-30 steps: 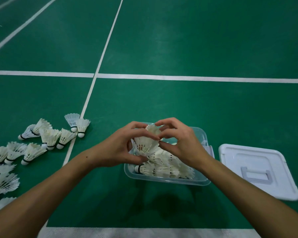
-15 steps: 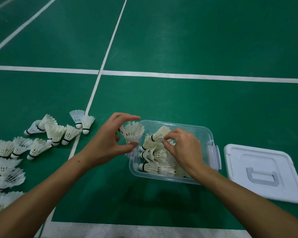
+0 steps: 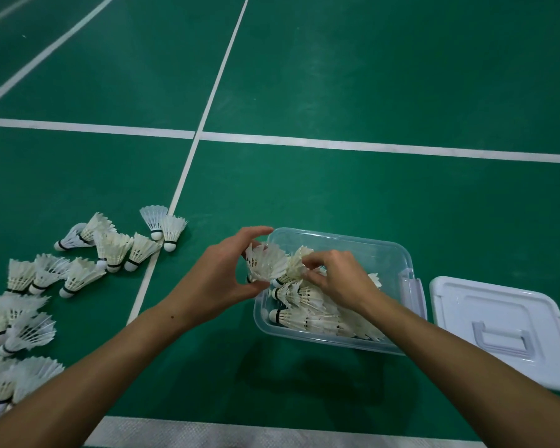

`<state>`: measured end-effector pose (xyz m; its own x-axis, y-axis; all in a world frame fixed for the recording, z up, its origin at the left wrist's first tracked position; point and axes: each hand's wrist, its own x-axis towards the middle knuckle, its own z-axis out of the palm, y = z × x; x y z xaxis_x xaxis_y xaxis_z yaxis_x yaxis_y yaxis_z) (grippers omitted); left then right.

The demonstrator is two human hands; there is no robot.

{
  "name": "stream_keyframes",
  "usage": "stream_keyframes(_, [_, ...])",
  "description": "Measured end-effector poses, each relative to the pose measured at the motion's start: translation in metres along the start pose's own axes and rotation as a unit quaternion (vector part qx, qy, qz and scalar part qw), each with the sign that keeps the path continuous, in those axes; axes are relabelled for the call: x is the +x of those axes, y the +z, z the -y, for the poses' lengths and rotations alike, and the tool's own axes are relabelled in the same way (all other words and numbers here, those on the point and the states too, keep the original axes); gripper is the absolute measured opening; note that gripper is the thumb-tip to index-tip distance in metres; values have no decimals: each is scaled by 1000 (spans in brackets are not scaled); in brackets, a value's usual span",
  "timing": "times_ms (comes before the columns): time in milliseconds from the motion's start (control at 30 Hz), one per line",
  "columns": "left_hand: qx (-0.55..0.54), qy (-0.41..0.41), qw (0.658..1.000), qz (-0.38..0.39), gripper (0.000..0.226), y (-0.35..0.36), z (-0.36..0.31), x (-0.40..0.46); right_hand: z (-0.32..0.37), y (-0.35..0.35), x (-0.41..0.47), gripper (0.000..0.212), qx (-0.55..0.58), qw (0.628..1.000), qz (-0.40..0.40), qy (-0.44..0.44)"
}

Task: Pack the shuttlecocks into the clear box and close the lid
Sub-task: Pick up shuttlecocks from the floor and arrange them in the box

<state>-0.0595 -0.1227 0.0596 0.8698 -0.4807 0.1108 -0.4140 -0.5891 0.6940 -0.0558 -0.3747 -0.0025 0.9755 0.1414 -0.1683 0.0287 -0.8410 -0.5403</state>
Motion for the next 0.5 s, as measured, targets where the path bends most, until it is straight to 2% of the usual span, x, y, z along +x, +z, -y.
stream_keyframes(100, [12, -6, 1000, -11, 84, 5, 3, 6, -1, -12, -10, 43, 26, 1000, 4, 4])
stream_keyframes(200, [18, -20, 1000, -14, 84, 11, 3, 19, 2, -36, -26, 47, 39, 998, -56, -13])
stream_keyframes(267, [14, -30, 999, -7, 88, 18, -2, 30, 9, -50, -37, 47, 64, 992, -90, -57])
stream_keyframes(367, [14, -25, 999, 17, 96, 30, -10, 46, 21, -58, -45, 43, 33, 989, -90, -109])
stream_keyframes(500, [25, -6, 999, 37, 99, 48, -16, 60, 17, -49, -42, 24, 11, 985, -131, -114])
